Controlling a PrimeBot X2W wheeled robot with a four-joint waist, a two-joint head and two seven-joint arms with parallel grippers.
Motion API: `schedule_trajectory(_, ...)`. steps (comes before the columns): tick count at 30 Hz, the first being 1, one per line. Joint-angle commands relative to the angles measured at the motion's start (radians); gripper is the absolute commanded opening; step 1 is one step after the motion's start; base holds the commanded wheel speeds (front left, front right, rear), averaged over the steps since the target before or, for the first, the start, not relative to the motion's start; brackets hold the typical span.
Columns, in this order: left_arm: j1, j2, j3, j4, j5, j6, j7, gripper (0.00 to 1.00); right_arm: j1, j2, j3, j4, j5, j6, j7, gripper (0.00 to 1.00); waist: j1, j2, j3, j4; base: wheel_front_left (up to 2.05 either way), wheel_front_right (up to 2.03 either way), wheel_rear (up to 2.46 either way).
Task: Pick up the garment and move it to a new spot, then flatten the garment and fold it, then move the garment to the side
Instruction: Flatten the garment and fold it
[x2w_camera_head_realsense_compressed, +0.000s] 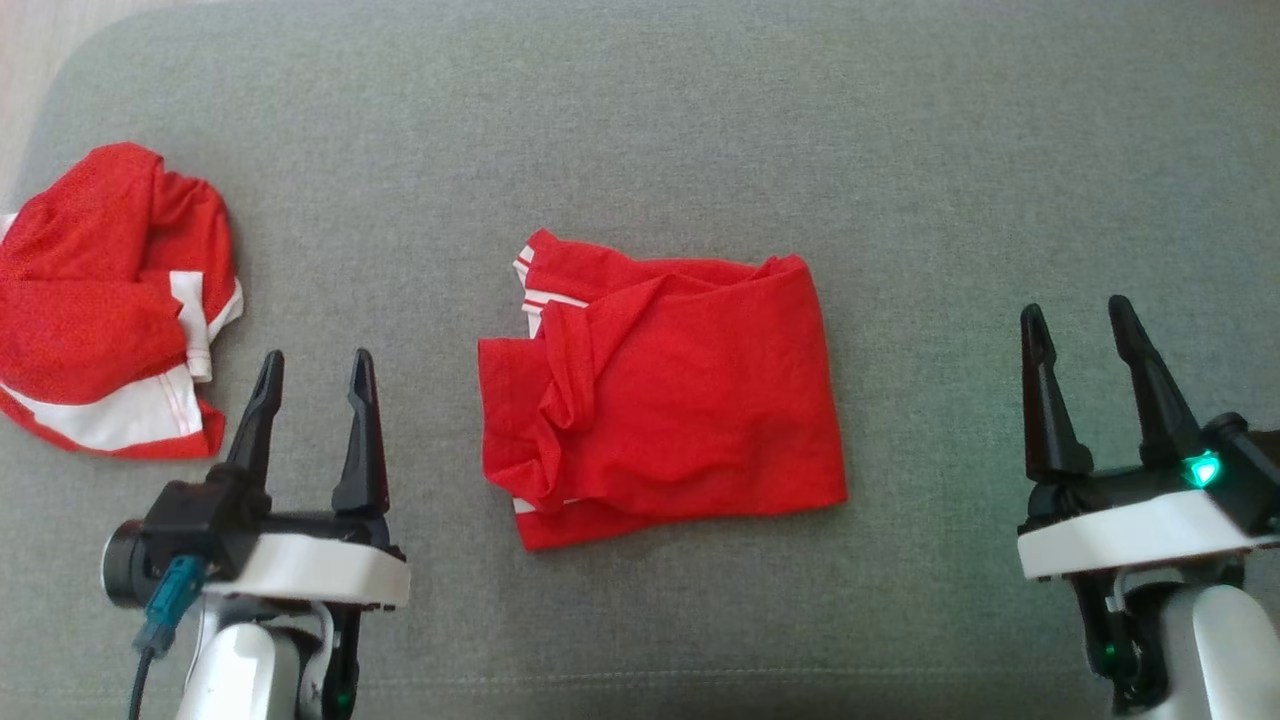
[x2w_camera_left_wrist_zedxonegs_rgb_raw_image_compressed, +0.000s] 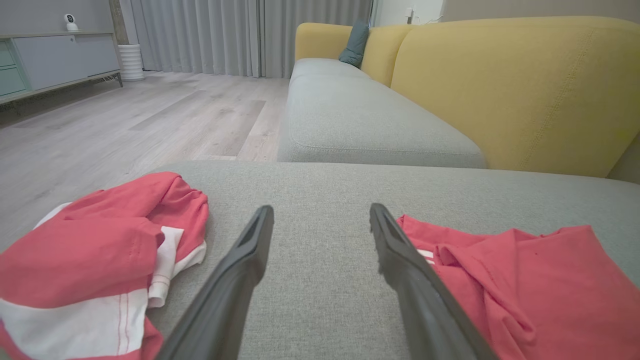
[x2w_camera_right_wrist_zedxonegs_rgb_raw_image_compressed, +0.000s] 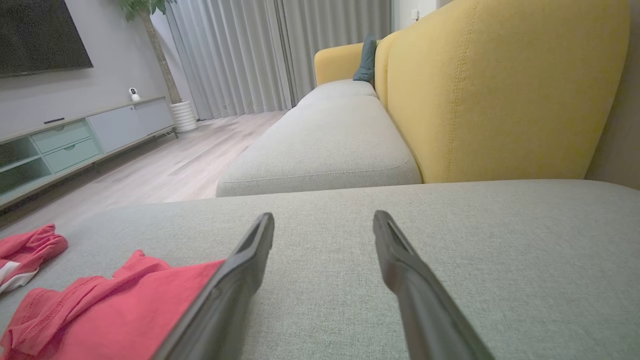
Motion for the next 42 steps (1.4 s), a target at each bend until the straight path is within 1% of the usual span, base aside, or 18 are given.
schedule_trajectory(1,-0.020,0.018,0.034,-0.038,0.005,0.007,-0.006,1.00,0.000,-0.006,0.018,-0.040,-0.009,-0.001,0.008,1.00,0.0000,0.0000,0.000,0.001,0.00,0.00,0.00)
schedule_trajectory(2,-0.020,0.018,0.033,-0.038,0.005,0.007,-0.006,1.00,0.001,-0.005,0.018,-0.040,-0.009,-0.001,0.010,1.00,0.0000,0.0000,0.000,0.002,0.00,0.00,0.00)
schedule_trajectory(3,-0.020,0.018,0.033,-0.039,0.005,0.008,-0.006,1.00,0.001,-0.005,0.021,-0.037,-0.007,-0.001,0.016,0.68,0.0000,0.0000,0.000,0.002,0.00,0.00,0.00)
schedule_trajectory(4,-0.021,0.018,0.032,-0.039,0.004,0.008,-0.006,1.00,0.001,-0.006,0.025,-0.035,-0.005,-0.001,0.023,0.00,0.0000,0.0000,0.001,0.003,0.00,0.00,0.00)
schedule_trajectory(7,-0.024,0.019,0.028,-0.039,0.004,0.009,-0.006,1.00,-0.005,-0.009,0.052,-0.025,0.000,-0.001,0.042,0.00,0.0000,0.0000,0.003,0.007,0.00,0.00,0.00)
schedule_trajectory(9,-0.027,0.020,0.026,-0.040,0.004,0.010,-0.006,1.00,-0.017,-0.012,0.100,-0.012,0.006,-0.001,0.055,0.00,0.0000,0.0000,0.006,0.010,0.00,0.00,0.00)
schedule_trajectory(12,-0.036,0.019,0.020,-0.042,0.004,0.008,-0.006,1.00,-0.052,-0.010,0.214,0.026,0.027,-0.001,0.075,0.00,0.0000,0.0000,0.015,0.021,0.00,0.00,0.00)
schedule_trajectory(16,-0.057,0.015,0.008,-0.040,0.002,0.003,-0.006,1.00,-0.131,0.003,0.383,0.114,0.070,-0.001,0.098,0.00,0.0000,0.0000,0.034,0.046,0.00,0.00,0.00)
schedule_trajectory(20,-0.077,0.008,-0.003,-0.033,-0.002,-0.002,-0.006,1.00,-0.220,0.019,0.494,0.236,0.118,-0.001,0.093,0.00,0.0000,0.0000,0.049,0.079,0.00,0.00,0.00)
schedule_trajectory(25,-0.101,-0.001,-0.016,-0.031,-0.004,-0.008,-0.006,1.00,-0.317,0.029,0.570,0.394,0.170,-0.001,0.085,0.00,0.0000,0.0000,0.070,0.119,0.00,0.00,0.00)
schedule_trajectory(29,-0.110,-0.005,-0.014,-0.030,-0.003,-0.009,-0.006,1.00,-0.377,0.031,0.616,0.481,0.206,-0.001,0.069,0.00,0.0000,0.0000,0.078,0.134,0.00,0.00,0.00)
schedule_trajectory(42,-0.124,-0.015,-0.010,-0.029,0.003,-0.015,-0.006,1.00,-0.537,0.032,0.719,0.602,0.316,-0.001,0.048,0.00,0.0000,0.0000,0.091,0.149,0.00,0.00,0.00)
